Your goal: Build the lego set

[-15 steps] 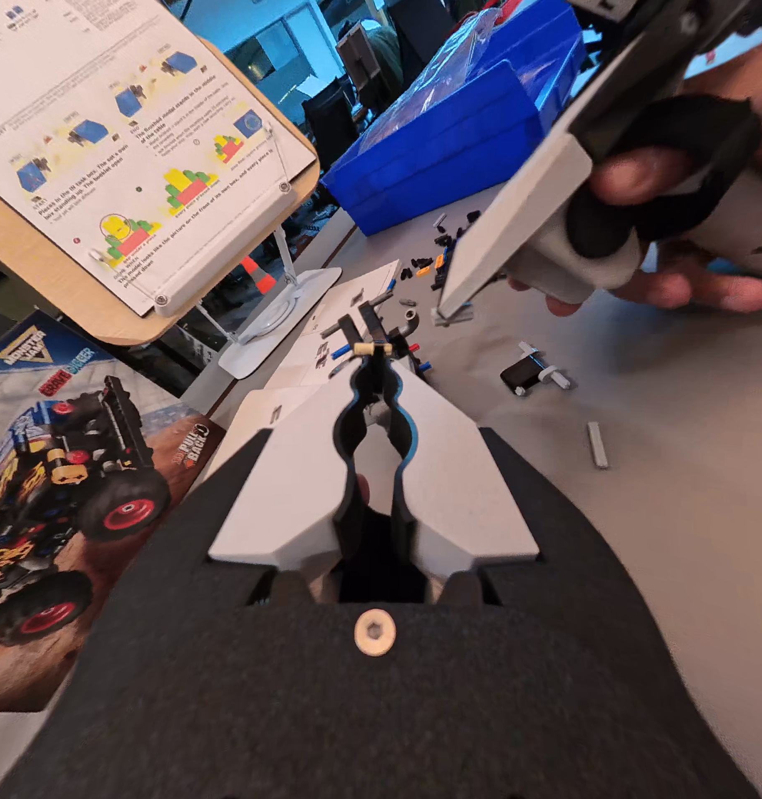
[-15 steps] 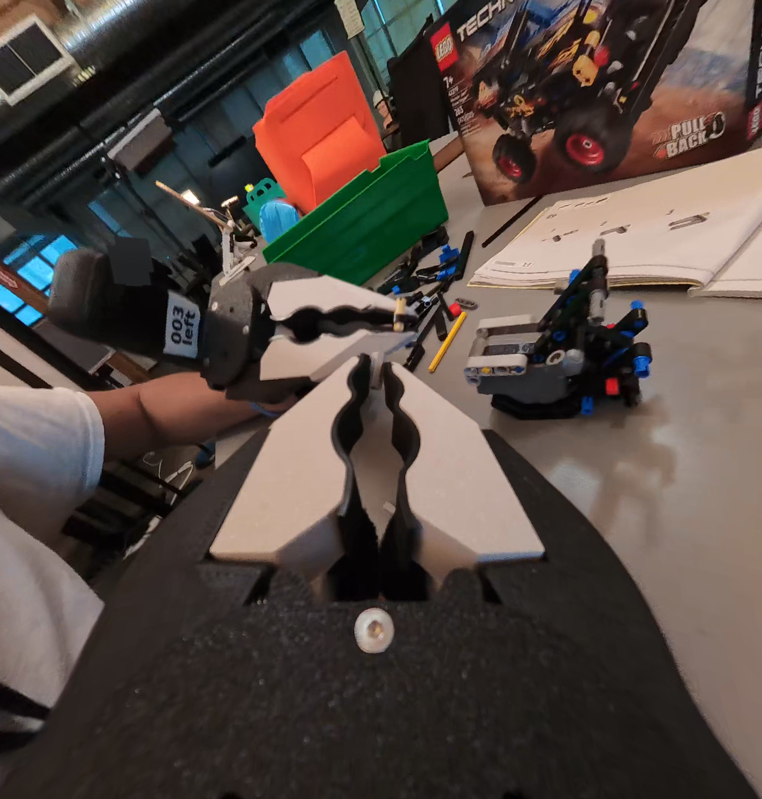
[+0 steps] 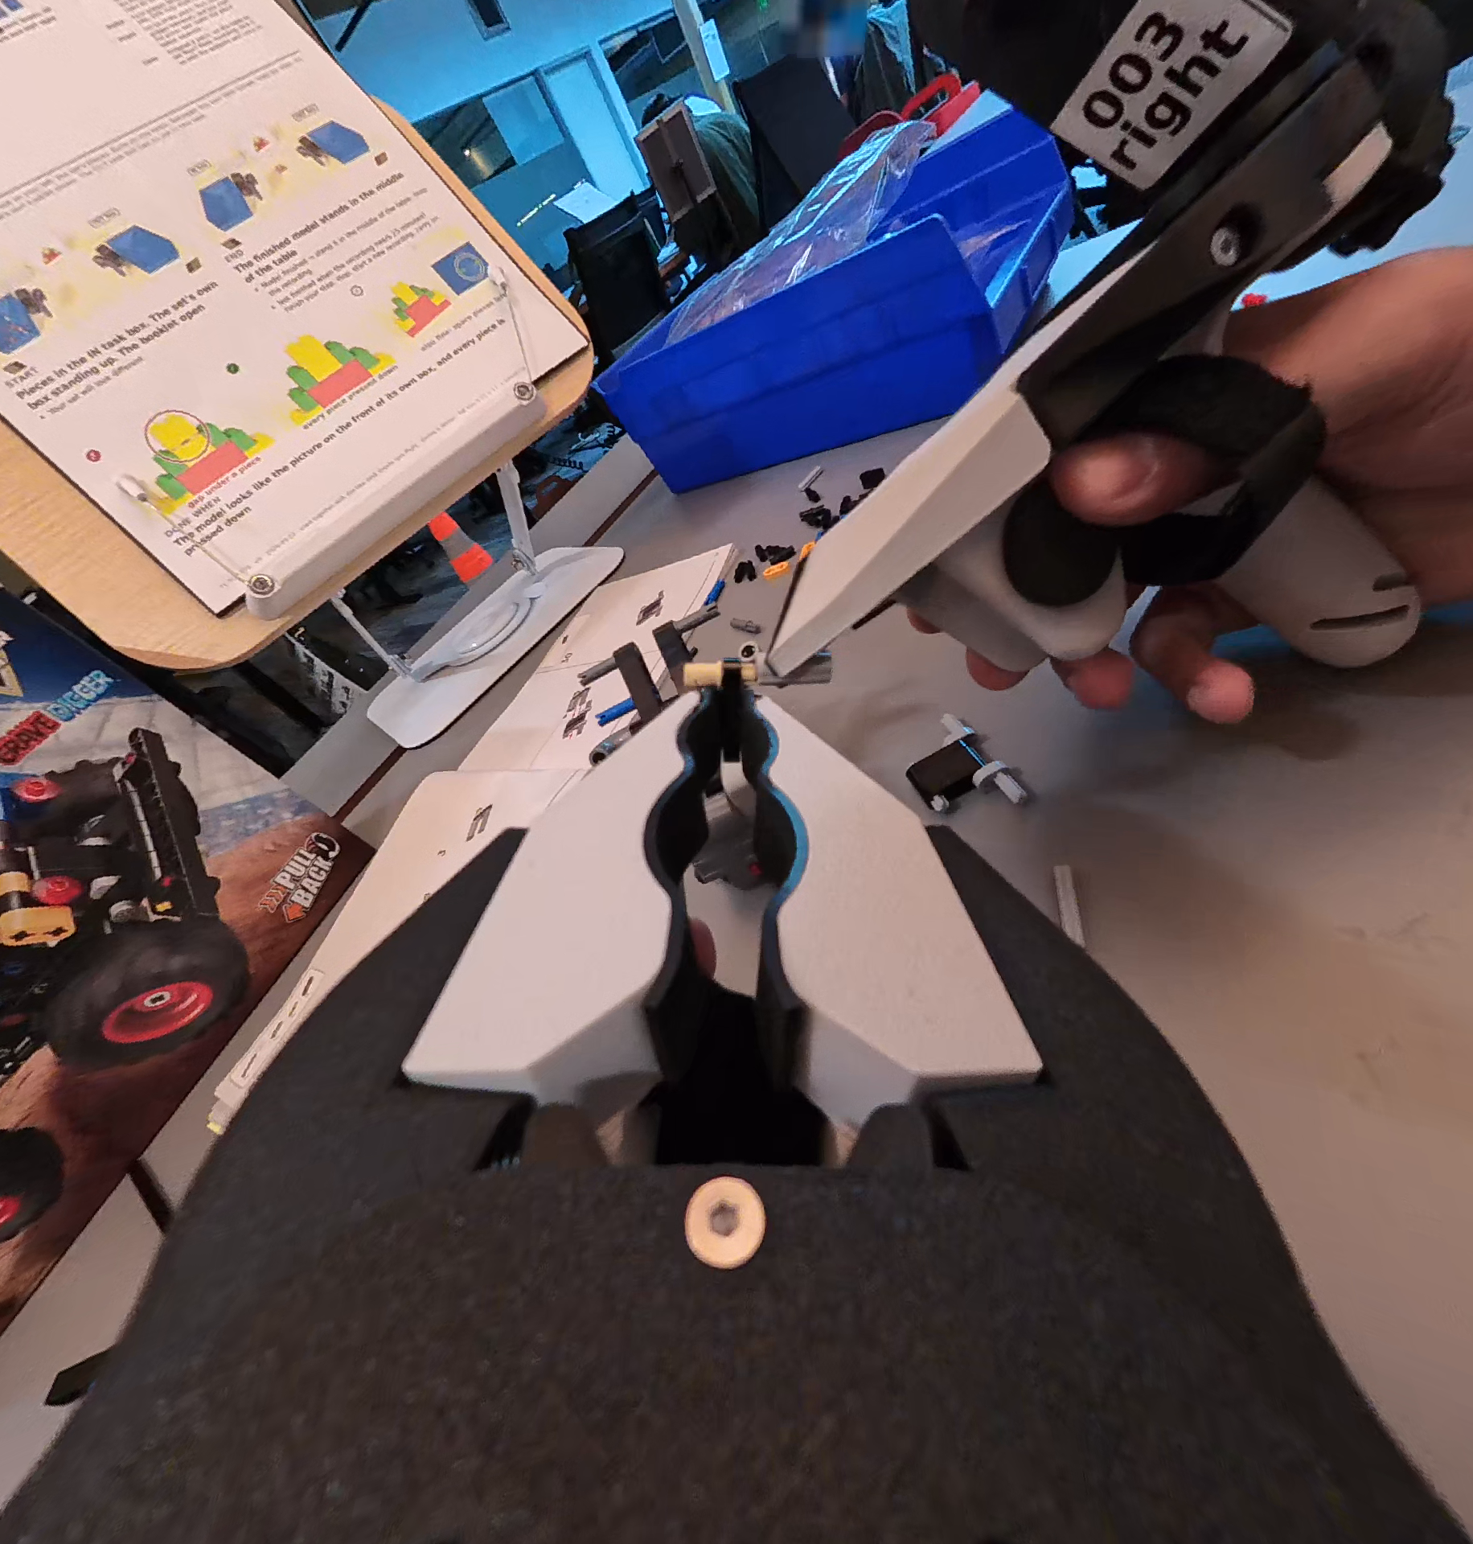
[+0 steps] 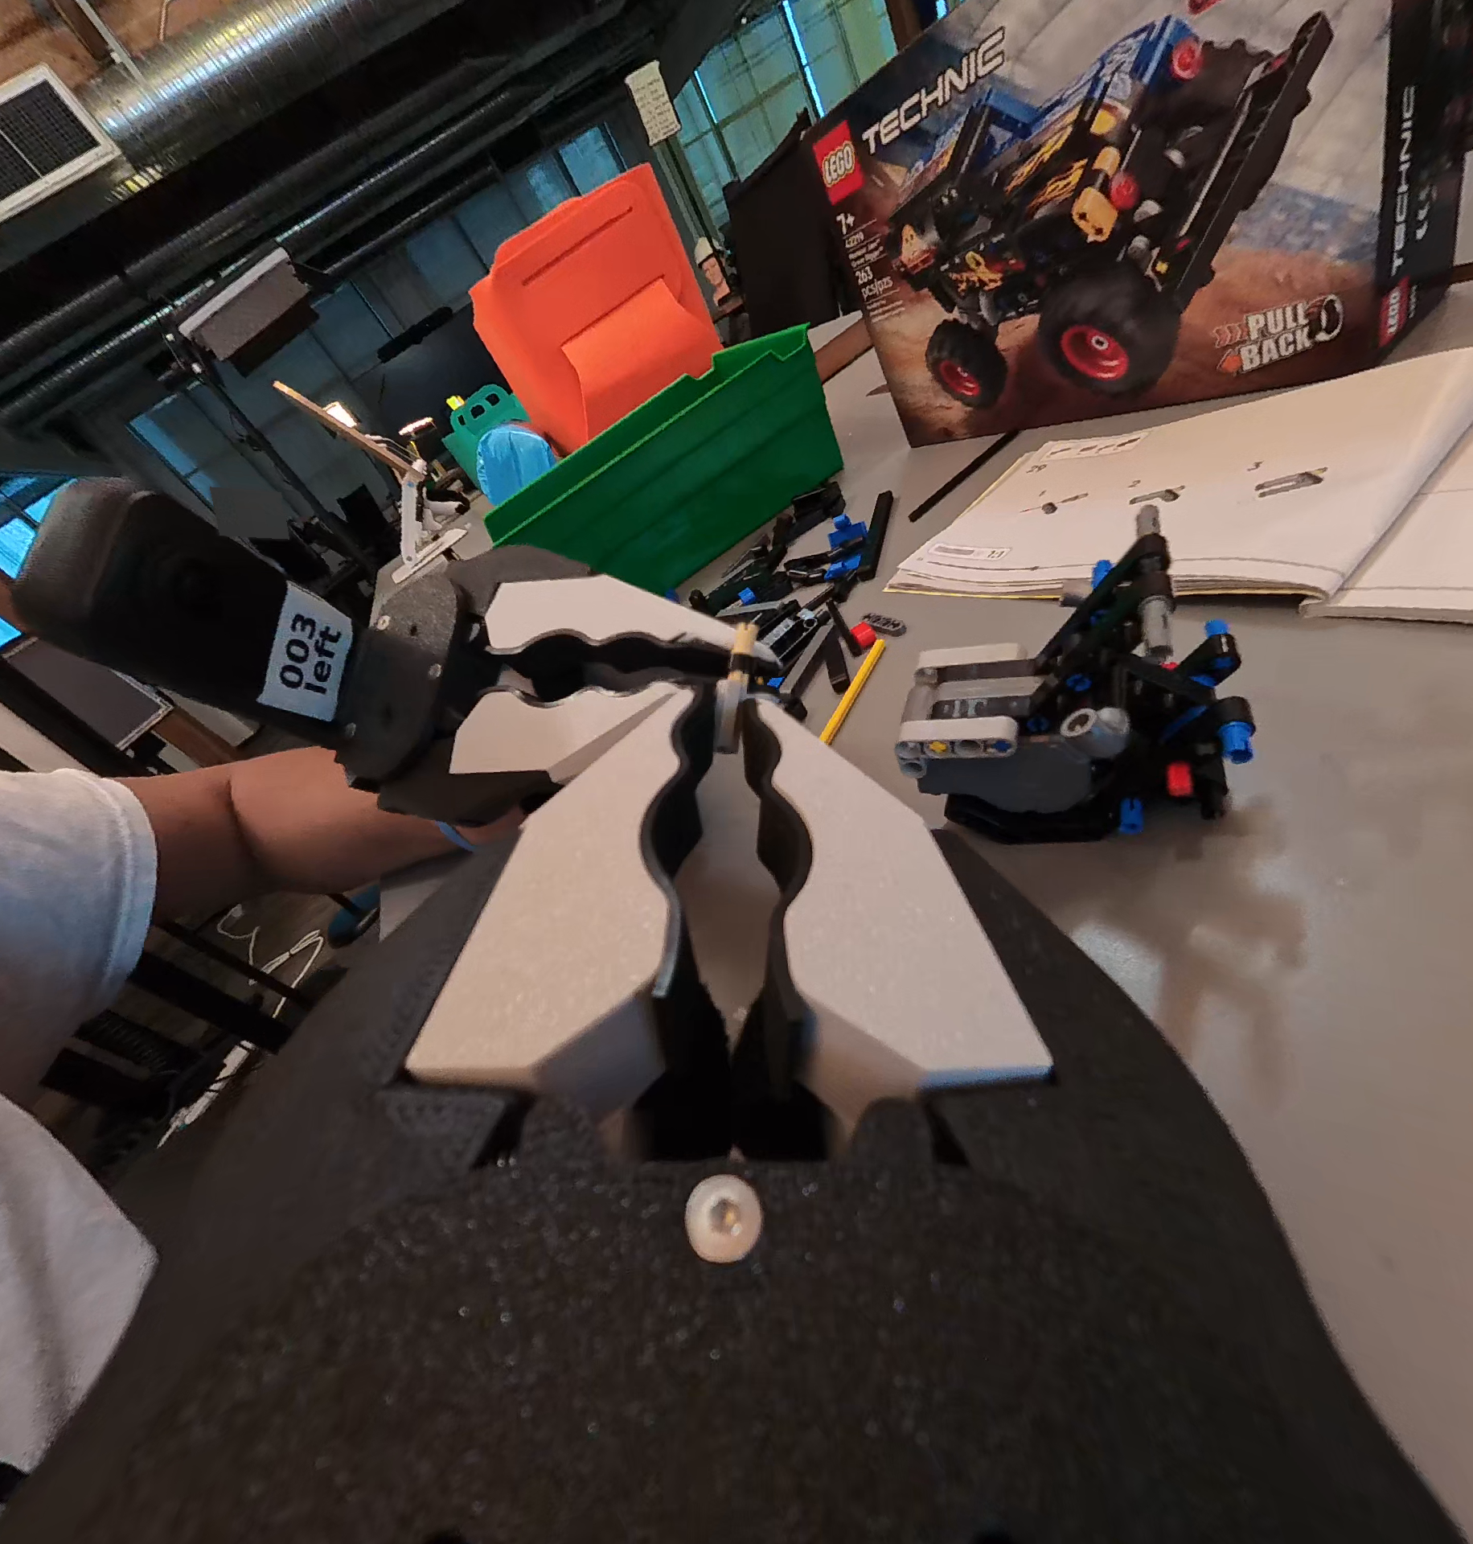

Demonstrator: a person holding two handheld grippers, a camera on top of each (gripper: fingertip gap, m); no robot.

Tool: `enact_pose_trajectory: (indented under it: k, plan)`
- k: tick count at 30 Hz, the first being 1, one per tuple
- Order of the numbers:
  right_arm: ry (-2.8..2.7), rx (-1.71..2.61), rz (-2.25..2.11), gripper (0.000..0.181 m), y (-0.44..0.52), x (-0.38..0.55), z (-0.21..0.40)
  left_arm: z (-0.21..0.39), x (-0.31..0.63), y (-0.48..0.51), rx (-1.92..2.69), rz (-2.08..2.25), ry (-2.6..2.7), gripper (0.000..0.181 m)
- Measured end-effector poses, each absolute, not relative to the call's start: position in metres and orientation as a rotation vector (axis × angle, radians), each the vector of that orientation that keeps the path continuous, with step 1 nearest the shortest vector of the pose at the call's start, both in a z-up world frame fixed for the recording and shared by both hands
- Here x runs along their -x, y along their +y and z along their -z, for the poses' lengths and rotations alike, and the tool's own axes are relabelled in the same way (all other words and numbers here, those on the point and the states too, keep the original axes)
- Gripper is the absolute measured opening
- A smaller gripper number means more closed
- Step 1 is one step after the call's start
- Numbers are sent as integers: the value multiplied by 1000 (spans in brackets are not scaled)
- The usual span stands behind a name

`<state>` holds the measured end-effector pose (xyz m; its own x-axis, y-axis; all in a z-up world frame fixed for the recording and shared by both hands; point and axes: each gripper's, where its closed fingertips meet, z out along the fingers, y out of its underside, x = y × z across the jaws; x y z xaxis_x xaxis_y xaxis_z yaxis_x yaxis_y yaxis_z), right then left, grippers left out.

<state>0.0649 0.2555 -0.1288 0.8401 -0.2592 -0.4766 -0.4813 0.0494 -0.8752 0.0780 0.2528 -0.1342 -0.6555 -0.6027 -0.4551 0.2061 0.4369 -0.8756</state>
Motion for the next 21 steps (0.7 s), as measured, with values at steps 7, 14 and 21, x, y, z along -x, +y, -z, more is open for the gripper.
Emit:
enact_pose_trajectory:
  k: [7,14,21]
  plan:
    - [601,1548,-153,6,255,-66,129,134,-77,252,335,1291,1898,1]
    - [580,1538,-126,6,256,-66,127,130,-78,253,297,1219,1847,2]
    - [454,1534,37,6,255,-59,114,116,-70,253,182,1166,1744,2]
